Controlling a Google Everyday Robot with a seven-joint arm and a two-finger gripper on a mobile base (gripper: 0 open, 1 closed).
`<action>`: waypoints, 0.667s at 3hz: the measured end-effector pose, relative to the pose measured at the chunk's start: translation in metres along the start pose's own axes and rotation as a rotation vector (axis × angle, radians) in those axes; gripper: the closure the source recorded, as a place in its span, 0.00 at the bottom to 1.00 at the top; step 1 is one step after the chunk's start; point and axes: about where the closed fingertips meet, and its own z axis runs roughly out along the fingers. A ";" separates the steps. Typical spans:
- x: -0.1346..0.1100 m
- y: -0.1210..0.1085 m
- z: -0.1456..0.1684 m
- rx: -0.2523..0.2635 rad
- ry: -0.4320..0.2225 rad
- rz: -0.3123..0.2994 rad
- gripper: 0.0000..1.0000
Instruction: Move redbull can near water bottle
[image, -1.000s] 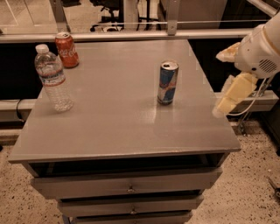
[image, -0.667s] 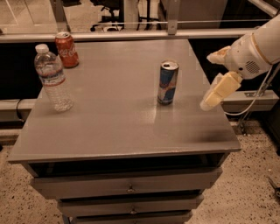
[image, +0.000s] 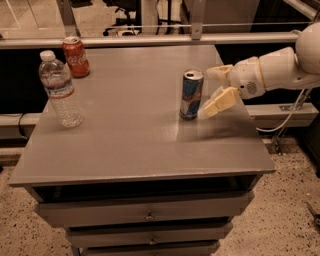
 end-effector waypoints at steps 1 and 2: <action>-0.009 0.000 0.020 -0.038 -0.113 -0.002 0.00; -0.016 0.008 0.029 -0.071 -0.197 0.020 0.16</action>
Offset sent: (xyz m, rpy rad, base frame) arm -0.0038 0.0430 0.0015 0.3131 0.0039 0.0689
